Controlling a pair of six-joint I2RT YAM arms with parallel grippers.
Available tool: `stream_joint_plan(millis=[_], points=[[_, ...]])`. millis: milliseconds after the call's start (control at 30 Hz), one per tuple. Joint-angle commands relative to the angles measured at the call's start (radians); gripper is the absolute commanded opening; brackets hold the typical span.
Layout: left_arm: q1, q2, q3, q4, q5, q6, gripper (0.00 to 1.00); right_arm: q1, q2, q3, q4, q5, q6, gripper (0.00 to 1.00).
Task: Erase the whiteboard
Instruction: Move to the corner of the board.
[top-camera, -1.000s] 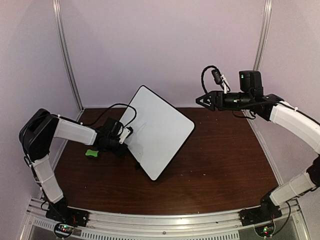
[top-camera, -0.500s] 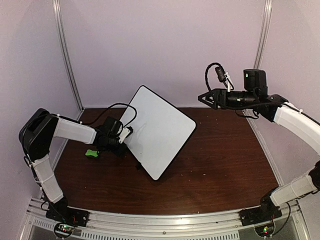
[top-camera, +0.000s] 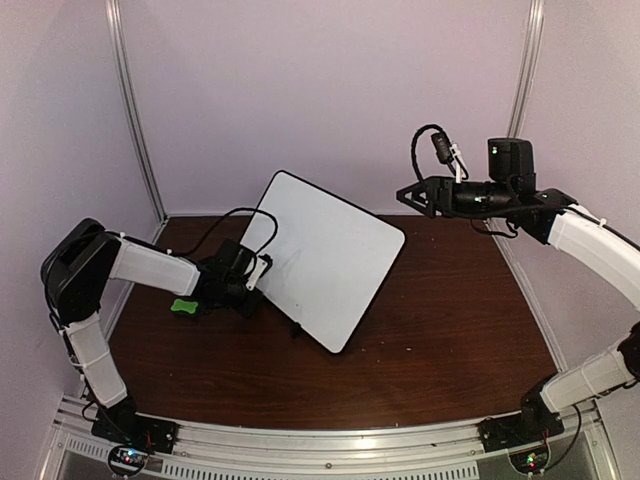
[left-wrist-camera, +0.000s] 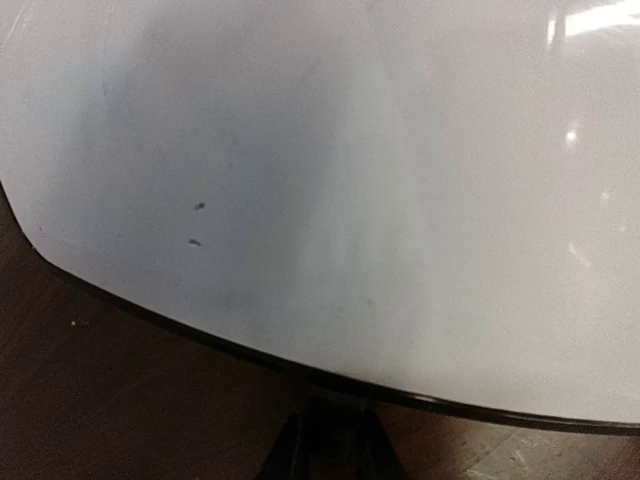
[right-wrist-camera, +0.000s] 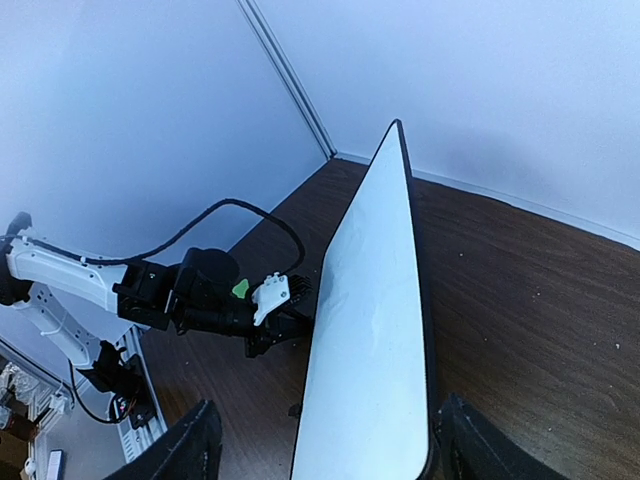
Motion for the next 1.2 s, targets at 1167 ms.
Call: stream_joint_plan(millis=[1167], points=[[-0.319,0.744,1.123,-0.081,-0.195,-0.556,0.0,-0.004,-0.173,-0.239,0.014,0.498,0.105,0.82]])
